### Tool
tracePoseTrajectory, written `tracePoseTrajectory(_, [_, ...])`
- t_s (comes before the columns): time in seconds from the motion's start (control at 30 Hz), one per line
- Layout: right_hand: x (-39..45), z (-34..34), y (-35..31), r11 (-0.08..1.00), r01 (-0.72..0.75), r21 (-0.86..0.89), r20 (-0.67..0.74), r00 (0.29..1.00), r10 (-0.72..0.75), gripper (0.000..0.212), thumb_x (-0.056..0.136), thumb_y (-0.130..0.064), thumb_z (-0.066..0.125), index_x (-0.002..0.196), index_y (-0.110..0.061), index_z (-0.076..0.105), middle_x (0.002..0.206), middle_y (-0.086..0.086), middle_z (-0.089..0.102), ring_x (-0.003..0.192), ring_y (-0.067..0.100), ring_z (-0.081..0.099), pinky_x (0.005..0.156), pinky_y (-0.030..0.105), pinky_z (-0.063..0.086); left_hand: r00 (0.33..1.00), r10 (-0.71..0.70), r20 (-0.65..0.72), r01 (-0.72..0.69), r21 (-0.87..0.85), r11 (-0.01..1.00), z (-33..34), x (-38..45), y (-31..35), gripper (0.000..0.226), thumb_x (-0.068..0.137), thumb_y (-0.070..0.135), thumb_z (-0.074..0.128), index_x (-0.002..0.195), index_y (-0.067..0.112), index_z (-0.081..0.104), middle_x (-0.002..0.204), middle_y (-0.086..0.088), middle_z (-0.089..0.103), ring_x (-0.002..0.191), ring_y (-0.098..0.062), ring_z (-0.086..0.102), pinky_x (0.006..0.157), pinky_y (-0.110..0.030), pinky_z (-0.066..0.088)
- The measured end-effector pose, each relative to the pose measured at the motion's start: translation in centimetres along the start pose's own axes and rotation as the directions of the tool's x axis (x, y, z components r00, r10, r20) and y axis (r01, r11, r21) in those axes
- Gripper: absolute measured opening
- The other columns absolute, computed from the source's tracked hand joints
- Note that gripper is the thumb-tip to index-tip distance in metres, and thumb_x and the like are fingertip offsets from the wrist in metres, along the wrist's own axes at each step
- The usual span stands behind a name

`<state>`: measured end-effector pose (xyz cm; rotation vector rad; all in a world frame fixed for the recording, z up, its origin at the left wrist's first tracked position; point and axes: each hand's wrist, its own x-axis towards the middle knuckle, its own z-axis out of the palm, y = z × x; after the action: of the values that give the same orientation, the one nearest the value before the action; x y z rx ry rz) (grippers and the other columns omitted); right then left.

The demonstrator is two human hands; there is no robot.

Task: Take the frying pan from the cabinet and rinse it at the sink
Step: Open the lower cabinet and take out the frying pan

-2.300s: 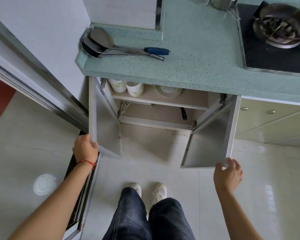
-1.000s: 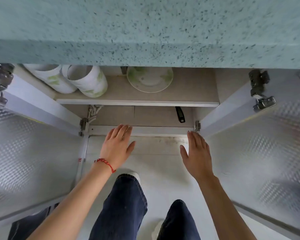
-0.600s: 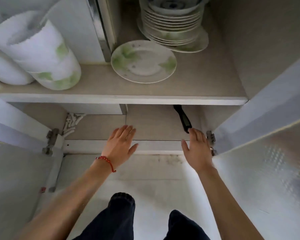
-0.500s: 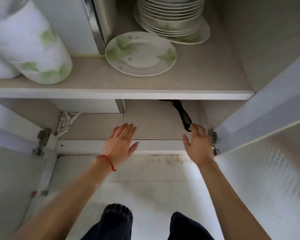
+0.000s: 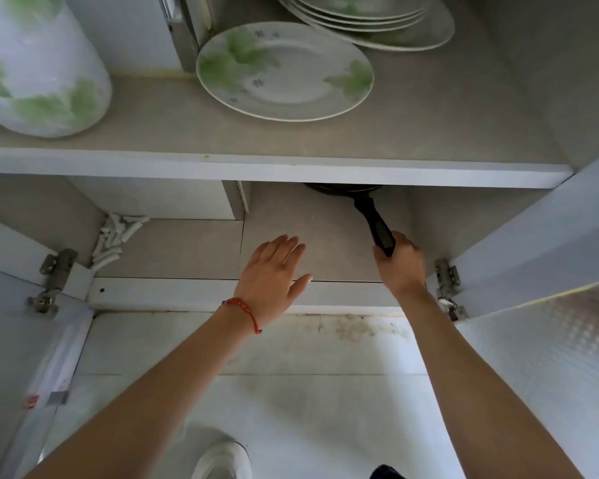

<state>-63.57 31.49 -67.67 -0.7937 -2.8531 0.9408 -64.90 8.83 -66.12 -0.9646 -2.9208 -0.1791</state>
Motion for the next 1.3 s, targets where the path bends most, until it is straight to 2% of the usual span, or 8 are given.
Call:
tracePoseTrajectory(0.33, [-8.6,2.7,-0.1,0.978,-0.083,0.19,0.04,0.996,0.076,0.035,0.08,-0.021,0.063,0.11,-0.005,0.053,0.09,0.01,0.066,0.077,0.03,0.062,0.064,0.028,0.042,0.99,-0.051,0.131,0.088,-0.29,0.953,1.7,-0.4,3.1,0.077,0.081,0.055,0.009,0.138,0.01,0.034,0.146,-0.009,0.038,0.137,-0.024,0.031,0.112,-0.033,0.021])
tracePoseTrajectory(0.53, [-8.0,2.3,0.1,0.806,-0.256,0.533,0.229,0.961,0.154,0.018,0.085,-0.024,0.062,0.089,-0.006,0.059,0.065,0.002,0.063,0.054,0.022,0.064,0.051,0.025,0.048,0.974,-0.139,0.179,0.212,-0.506,0.836,3.7,0.2,4.2,0.056,0.092,0.043,0.035,0.135,0.007,0.04,0.141,-0.012,0.045,0.132,-0.024,0.038,0.108,-0.031,0.029])
tracePoseTrajectory(0.63, [-7.6,2.6,0.1,0.771,-0.277,0.573,0.26,0.954,0.15,0.018,0.085,-0.019,0.062,0.086,-0.002,0.06,0.063,0.005,0.065,0.043,0.015,0.06,0.046,0.024,0.047,0.937,-0.229,0.262,0.347,-0.66,0.666,4.3,1.4,5.2,0.047,0.092,0.032,0.043,0.132,0.006,0.043,0.138,-0.012,0.048,0.13,-0.023,0.042,0.107,-0.028,0.03])
tracePoseTrajectory(0.77, [-8.7,2.8,0.3,0.783,-0.244,0.573,0.239,0.963,0.125,0.019,0.085,-0.017,0.061,0.08,0.001,0.058,0.056,0.006,0.062,0.039,0.01,0.058,0.042,0.019,0.044,0.81,-0.275,0.518,0.573,-0.798,0.185,4.5,3.2,6.5,0.043,0.091,0.028,0.048,0.128,0.006,0.048,0.133,-0.012,0.052,0.124,-0.023,0.048,0.103,-0.027,0.035])
tracePoseTrajectory(0.83, [-9.8,2.9,0.7,0.792,-0.23,0.566,0.261,0.961,0.092,0.018,0.085,-0.016,0.061,0.077,0.0,0.056,0.055,0.006,0.062,0.041,0.012,0.06,0.045,0.019,0.045,0.768,-0.255,0.587,0.616,-0.786,0.046,5.1,3.8,7.0,0.037,0.089,0.026,0.053,0.118,0.003,0.056,0.119,-0.016,0.059,0.111,-0.025,0.054,0.098,-0.032,0.043])
tracePoseTrajectory(0.97, [-11.6,2.9,1.4,0.712,-0.318,0.626,0.362,0.927,0.095,0.014,0.084,-0.007,0.06,0.073,-0.002,0.054,0.055,0.006,0.062,0.04,0.018,0.06,0.047,0.02,0.047,0.736,-0.252,0.629,0.628,-0.772,-0.092,5.9,3.6,8.1,0.031,0.085,0.021,0.059,0.097,-0.008,0.063,0.102,-0.025,0.065,0.09,-0.025,0.06,0.075,-0.023,0.05])
tracePoseTrajectory(1.13, [-10.9,2.5,0.6,0.634,-0.396,0.664,0.381,0.909,0.169,0.011,0.086,-0.013,0.061,0.083,-0.005,0.055,0.054,0.007,0.061,0.038,0.019,0.055,0.043,0.024,0.048,0.733,-0.267,0.626,0.606,-0.779,-0.164,6.2,3.3,8.4,0.015,0.078,0.019,0.066,0.079,0.004,0.069,0.094,-0.025,0.068,0.095,-0.04,0.063,0.092,-0.046,0.051])
tracePoseTrajectory(1.3, [-10.8,2.7,0.3,0.663,-0.352,0.661,0.314,0.932,0.181,0.006,0.084,-0.007,0.06,0.082,-0.006,0.054,0.046,0.001,0.057,0.034,0.017,0.052,0.041,0.025,0.049,0.736,-0.259,0.626,0.555,-0.776,-0.298,5.5,3.2,8.7,0.007,0.079,0.007,0.064,0.074,0.003,0.067,0.075,-0.014,0.065,0.076,-0.028,0.062,0.088,-0.042,0.052])
